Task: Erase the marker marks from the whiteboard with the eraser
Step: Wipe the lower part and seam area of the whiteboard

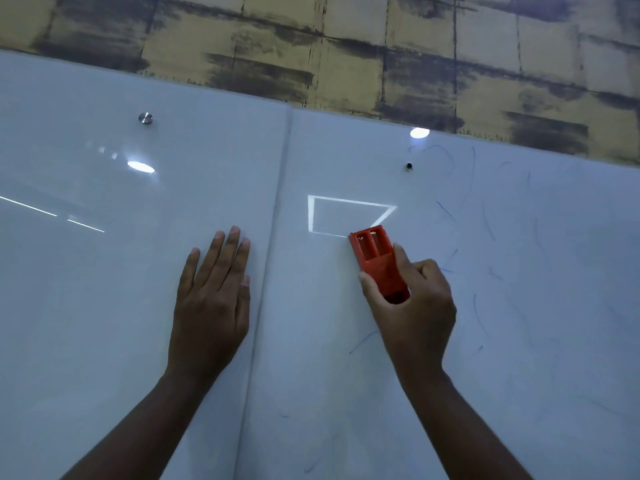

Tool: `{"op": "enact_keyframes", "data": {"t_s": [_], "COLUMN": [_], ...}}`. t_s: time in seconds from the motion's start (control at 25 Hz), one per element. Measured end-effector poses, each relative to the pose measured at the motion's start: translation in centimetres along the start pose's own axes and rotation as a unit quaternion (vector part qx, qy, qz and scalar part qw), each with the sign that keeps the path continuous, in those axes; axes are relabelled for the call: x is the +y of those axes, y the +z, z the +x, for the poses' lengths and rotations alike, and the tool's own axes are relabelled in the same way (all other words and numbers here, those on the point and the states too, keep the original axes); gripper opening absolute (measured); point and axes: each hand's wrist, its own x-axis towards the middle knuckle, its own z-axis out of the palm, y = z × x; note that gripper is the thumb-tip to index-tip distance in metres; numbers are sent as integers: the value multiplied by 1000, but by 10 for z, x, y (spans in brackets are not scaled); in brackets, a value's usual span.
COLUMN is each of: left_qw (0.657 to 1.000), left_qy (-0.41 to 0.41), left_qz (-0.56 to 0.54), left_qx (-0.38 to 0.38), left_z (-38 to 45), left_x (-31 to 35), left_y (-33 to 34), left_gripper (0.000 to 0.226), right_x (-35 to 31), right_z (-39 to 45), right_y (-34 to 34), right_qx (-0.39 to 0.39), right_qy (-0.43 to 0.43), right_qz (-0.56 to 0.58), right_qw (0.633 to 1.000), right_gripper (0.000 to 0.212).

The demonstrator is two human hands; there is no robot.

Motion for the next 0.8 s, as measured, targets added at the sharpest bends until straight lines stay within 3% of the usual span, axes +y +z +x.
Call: {"op": "enact_keyframes", "data": {"t_s": [0.16,0.36,0.52,0.8], "left_qw": [1000,999,998,999], "left_qy": [-20,-35,-31,-38], "left_qz": [-4,-20,-25,-13], "left_qx": [-6,-32,-38,-32], "left_z": [-9,-41,-61,-86], "left_x": [5,14,17,26], "left_y": [-1,-5,-10,-19], "left_gripper": [54,56,55,52], "right_x": [-25,-38,-29,26], "right_z": [-31,-113,-106,-76], "right_y": [8,1,-9,-40], "right_qx": [-24,-87,-117,-54], "right_qy": [-10,-149,-181,17], "right_qz": [12,2,-26,-22], "right_qw": [1000,985,976,998], "right_gripper": [59,54,53,60]}}
